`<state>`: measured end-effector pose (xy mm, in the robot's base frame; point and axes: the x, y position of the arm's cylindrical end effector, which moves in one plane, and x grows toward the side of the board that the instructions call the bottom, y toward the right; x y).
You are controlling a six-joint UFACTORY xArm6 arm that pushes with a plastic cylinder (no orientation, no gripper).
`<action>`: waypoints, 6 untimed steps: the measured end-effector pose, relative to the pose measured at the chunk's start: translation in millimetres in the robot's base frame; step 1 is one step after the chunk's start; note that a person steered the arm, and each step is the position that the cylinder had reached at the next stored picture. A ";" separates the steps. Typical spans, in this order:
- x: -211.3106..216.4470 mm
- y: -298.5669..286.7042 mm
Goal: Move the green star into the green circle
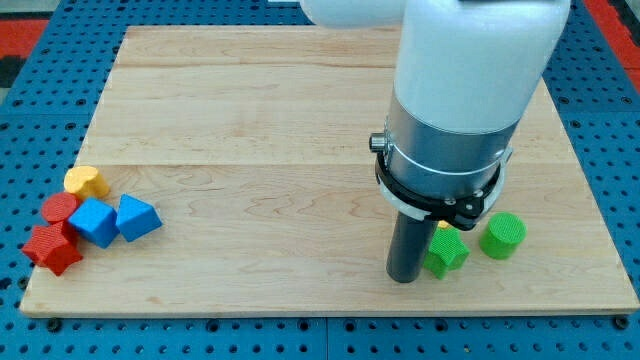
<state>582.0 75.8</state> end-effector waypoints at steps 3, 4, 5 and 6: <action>-0.8 56.3; -4.6 70.0; -5.1 71.0; -3.1 69.2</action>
